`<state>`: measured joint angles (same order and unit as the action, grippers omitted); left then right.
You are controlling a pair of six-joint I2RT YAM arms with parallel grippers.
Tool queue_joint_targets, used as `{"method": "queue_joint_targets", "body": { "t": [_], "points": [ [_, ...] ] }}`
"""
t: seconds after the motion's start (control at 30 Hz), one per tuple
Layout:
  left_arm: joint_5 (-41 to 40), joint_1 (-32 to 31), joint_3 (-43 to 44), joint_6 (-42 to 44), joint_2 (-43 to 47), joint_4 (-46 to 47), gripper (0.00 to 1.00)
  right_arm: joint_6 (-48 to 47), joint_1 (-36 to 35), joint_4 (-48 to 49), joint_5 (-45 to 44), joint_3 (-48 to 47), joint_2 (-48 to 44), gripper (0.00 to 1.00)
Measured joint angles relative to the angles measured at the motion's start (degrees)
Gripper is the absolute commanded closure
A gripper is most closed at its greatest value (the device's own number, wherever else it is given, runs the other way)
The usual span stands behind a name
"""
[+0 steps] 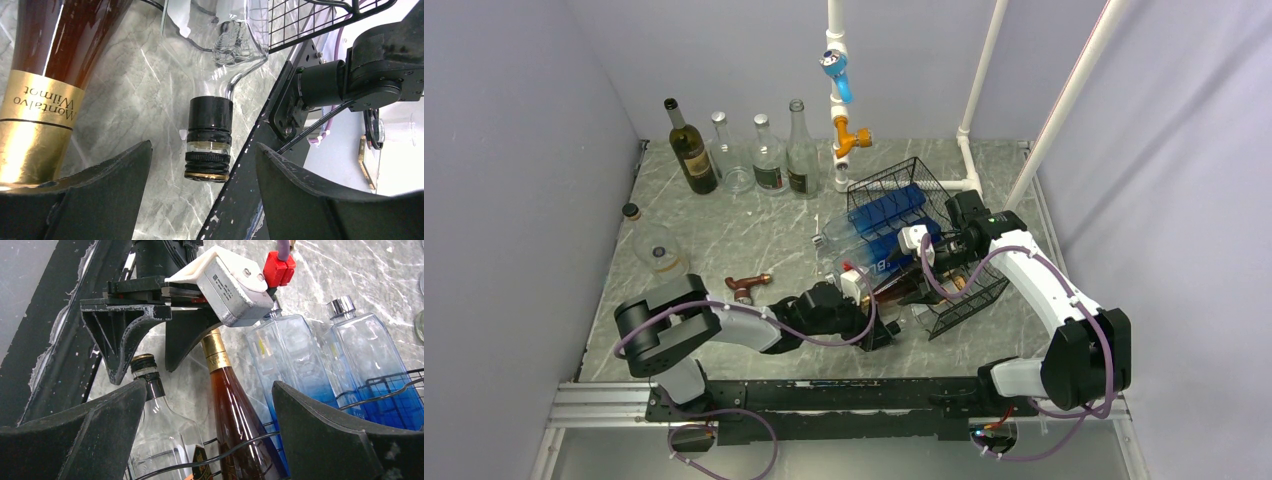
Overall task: Take the wine bottle off the wine rack
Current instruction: Pick up the wine bottle from the wine rack.
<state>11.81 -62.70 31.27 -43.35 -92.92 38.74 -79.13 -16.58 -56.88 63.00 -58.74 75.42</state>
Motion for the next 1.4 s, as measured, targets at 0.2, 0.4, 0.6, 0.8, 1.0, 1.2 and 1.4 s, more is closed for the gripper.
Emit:
{"method": "queue_joint_targets", "body": {
  "t": [0.2,0.4,0.6,0.8,1.0,1.2,1.4],
  "points": [
    [0.44,-0.02,1.07,0.02,-0.81,0.07,0.26,-0.22,0.0,0.0,0.0,0.0,0.04,0.0],
    [1.57,-0.02,2.51,0.04,-2.71,0.9,0.31,-0.26,0.0,-0.02,-0.11,0.0,0.39,0.0],
    [2.05,-0.02,2.62,0.15,-3.43,1.01,0.34,-0.33,0.0,-0.02,-0.26,0.0,0.39,0.0],
    [2.43,-0.02,2.73,0.17,-3.65,1.05,0.37,-0.37,0.0,-0.02,-0.63,0.02,0.39,0.0],
    [2.86,-0.02,3.67,0.2,-4.57,1.09,0.39,-0.37,0.0,-0.02,-1.01,0.02,0.39,0.0],
    [3.3,-0.02,4.24,0.2,-4.63,1.25,0.41,-0.37,0.0,-0.02,-1.03,0.02,0.39,0.0],
    [3.39,-0.02,4.42,0.2,-5.25,1.29,0.44,-0.37,0.0,-0.02,-1.03,0.02,0.39,0.0]
  ]
}}
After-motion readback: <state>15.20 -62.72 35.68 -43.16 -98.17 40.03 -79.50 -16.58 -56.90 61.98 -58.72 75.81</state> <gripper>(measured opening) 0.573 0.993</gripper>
